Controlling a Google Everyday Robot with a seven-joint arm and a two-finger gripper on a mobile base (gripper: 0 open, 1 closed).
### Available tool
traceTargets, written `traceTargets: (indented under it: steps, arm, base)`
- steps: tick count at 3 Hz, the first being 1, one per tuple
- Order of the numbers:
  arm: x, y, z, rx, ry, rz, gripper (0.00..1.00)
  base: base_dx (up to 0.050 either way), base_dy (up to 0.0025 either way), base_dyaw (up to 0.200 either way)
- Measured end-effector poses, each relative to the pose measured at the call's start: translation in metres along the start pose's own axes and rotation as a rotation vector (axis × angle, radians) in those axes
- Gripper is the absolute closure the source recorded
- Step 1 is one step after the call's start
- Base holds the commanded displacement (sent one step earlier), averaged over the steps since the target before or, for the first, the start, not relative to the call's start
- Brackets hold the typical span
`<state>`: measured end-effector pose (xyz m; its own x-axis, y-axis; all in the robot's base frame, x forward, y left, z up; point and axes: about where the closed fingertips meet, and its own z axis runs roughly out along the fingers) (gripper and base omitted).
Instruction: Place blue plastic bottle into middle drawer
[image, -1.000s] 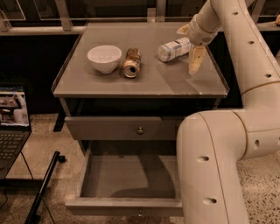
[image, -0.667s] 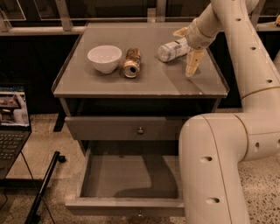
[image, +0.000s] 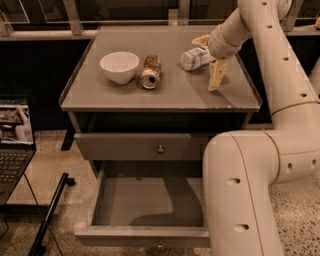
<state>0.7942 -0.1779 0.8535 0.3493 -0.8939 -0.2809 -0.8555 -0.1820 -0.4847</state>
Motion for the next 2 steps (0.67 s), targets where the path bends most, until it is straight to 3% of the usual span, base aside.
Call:
traceTargets:
  steps: [1, 2]
  arm:
    - [-0.007, -0.005, -0.001, -0.001, 0.011, -0.01, 0.0]
    - [-0.037, -0.045, -0.062, 0.077, 0.156, -0.119, 0.0]
  base:
    - [0.0, 0.0, 0.0]
    - [0.049, 0.00006, -0.001]
